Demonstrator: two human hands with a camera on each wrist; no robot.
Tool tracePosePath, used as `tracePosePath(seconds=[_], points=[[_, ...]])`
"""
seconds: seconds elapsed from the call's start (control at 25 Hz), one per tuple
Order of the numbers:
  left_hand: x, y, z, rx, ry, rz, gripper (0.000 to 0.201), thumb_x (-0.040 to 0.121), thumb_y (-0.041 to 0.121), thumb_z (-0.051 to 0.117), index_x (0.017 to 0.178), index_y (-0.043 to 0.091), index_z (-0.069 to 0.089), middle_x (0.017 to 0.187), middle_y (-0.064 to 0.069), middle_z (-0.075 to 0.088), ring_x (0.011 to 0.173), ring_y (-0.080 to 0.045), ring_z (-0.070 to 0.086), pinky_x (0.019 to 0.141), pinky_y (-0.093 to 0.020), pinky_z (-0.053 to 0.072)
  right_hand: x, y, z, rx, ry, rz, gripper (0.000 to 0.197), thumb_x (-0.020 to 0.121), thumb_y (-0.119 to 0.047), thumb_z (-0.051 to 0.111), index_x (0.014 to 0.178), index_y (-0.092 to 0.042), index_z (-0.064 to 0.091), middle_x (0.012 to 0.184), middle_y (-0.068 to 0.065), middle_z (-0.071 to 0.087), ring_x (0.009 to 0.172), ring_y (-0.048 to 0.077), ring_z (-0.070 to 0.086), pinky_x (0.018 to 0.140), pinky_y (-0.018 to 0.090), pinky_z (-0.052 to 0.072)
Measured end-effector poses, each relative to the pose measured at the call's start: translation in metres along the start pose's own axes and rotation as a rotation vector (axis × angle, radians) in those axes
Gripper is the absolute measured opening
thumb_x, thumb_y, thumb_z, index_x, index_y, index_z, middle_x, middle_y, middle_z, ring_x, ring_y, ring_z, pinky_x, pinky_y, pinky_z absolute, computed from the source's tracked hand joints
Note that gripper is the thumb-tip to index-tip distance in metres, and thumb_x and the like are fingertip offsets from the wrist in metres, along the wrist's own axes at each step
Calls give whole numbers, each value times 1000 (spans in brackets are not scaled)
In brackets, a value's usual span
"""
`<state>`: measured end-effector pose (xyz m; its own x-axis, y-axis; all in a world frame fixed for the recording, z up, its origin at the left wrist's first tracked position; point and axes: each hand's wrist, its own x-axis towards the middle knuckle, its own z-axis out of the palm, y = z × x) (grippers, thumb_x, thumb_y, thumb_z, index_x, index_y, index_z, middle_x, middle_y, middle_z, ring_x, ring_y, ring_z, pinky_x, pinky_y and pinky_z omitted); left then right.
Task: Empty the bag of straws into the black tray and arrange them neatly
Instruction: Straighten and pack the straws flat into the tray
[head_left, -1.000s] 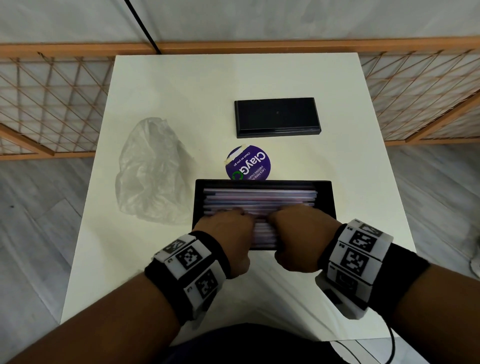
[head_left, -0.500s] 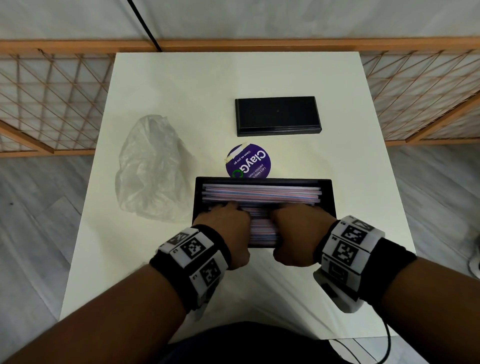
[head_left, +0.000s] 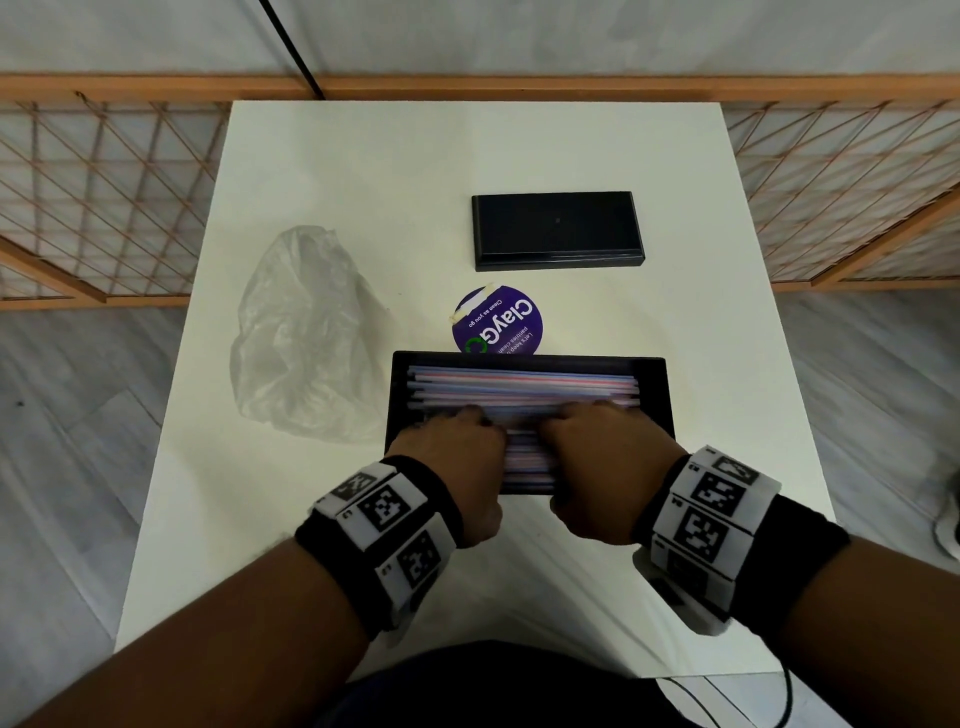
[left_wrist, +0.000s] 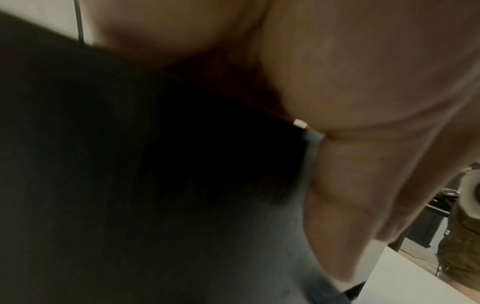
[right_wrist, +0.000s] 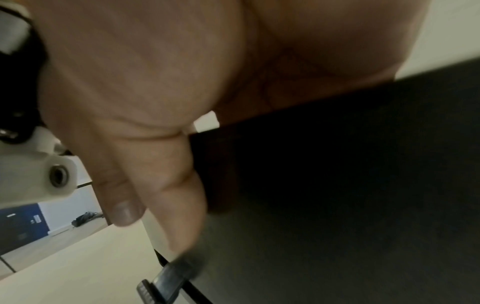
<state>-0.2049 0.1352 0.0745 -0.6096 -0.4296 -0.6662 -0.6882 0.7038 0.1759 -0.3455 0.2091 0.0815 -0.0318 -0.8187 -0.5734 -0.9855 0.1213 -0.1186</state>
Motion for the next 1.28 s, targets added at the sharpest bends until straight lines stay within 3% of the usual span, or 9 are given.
tracePosePath(seconds=[0.12, 0.24, 0.44, 0.76, 0.92, 1.16, 1.28], points=[[-1, 0, 1, -6, 47, 26, 57, 80, 39, 74, 130, 22, 53, 136, -2, 50, 123, -27, 55, 100, -44, 51, 3, 3, 1, 50, -31, 16, 39, 67, -37, 59, 104, -28, 63, 100, -5, 68, 92, 23, 67, 79, 36, 57], [0, -3, 3, -23, 18, 12, 55, 78, 40, 74, 127, 25, 55, 132, 2, 56, 120, -25, 58, 100, -42, 51, 2, 3, 4, 45, -38, -4, 33, 70, -34, 61, 101, -25, 62, 102, -4, 64, 95, 23, 65, 80, 34, 56], [3, -5, 7, -15, 2, -42, 53, 80, 43, 71, 128, 25, 59, 132, 1, 55, 120, -24, 58, 99, -41, 52, 2, 8, 7, 60, -89, 61, 21, 70, -34, 60, 88, -24, 58, 81, -7, 61, 77, 20, 63, 71, 30, 56], [-2, -4, 2, -24, 11, -59, 51, 81, 41, 70, 127, 23, 59, 133, -1, 54, 122, -25, 55, 100, -40, 51, 1, 8, 9, 84, -51, 64, 25, 69, -35, 58, 91, -24, 61, 88, -7, 64, 84, 21, 65, 76, 31, 56], [-10, 0, -4, 29, 110, 25, 49, 82, 38, 71, 125, 22, 55, 129, 0, 55, 121, -25, 54, 101, -42, 48, 1, 8, 10, 105, -44, 57, 28, 69, -36, 57, 94, -24, 63, 99, -4, 61, 92, 23, 63, 80, 34, 56], [-4, 0, 4, -52, 23, 17, 42, 82, 38, 71, 119, 24, 57, 126, 2, 59, 118, -25, 59, 100, -40, 50, -1, 10, -1, 117, 3, -6, 41, 66, -40, 64, 104, -28, 62, 105, -7, 60, 96, 19, 61, 81, 34, 55], [-4, -2, 4, -44, 42, 24, 46, 82, 42, 71, 122, 23, 58, 132, 0, 55, 122, -27, 55, 101, -41, 50, -3, 10, -1, 158, -20, -17, 34, 68, -36, 64, 100, -26, 64, 99, -6, 63, 93, 19, 63, 79, 32, 55]])
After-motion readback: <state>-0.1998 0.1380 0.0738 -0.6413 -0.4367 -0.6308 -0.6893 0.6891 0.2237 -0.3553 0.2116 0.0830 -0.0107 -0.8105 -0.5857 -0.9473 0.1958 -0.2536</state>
